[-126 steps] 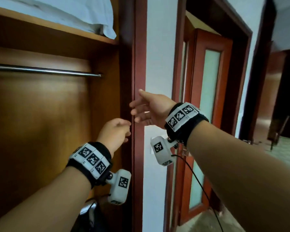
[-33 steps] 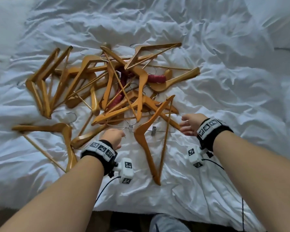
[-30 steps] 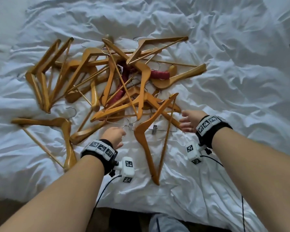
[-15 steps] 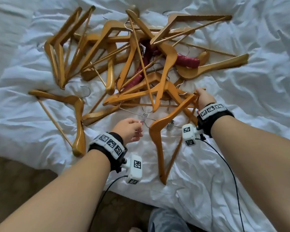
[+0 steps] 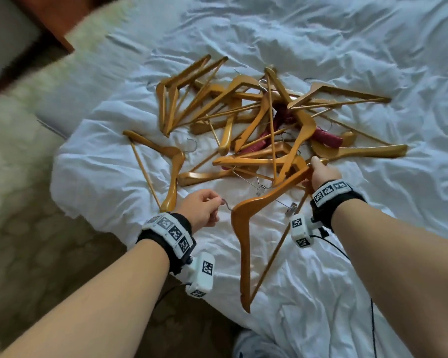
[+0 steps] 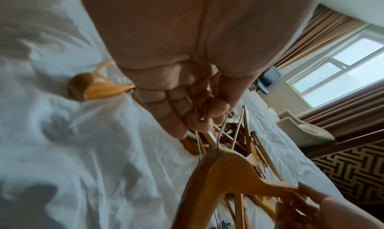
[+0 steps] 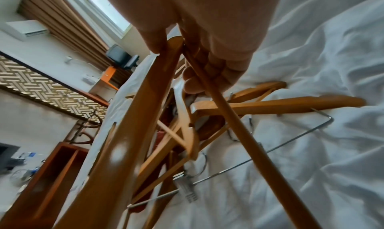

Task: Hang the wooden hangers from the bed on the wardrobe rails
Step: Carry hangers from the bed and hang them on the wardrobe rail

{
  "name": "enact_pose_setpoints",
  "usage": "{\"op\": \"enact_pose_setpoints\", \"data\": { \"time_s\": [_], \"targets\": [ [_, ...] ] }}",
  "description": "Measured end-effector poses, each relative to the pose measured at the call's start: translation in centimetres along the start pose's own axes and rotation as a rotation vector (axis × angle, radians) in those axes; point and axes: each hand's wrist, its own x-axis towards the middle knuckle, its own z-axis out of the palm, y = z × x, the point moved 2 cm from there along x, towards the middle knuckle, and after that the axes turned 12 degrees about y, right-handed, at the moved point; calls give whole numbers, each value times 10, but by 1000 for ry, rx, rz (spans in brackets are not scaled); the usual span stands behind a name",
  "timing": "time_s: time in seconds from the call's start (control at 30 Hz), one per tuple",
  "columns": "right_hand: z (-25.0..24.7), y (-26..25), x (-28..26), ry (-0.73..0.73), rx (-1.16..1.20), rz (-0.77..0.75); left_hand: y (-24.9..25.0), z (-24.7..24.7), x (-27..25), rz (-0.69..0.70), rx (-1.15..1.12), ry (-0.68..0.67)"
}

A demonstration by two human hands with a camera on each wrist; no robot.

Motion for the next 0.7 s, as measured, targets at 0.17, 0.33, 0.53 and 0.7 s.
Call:
{"op": "enact_pose_setpoints", "data": {
  "time_s": [0.17, 0.33, 0.53, 0.7],
  "targets": [
    [16, -42, -119, -138, 52, -112, -23, -92, -55, 110, -42, 193],
    [58, -55, -272, -488, 182, -148, -91, -220, -145, 108, -83, 494],
    [115, -21, -514, -1018, 82, -331, -240, -353, -285, -115, -347, 803],
    [141, 41, -695, -1206, -99, -579, -338, -408, -414, -324, -672, 944]
  ]
}}
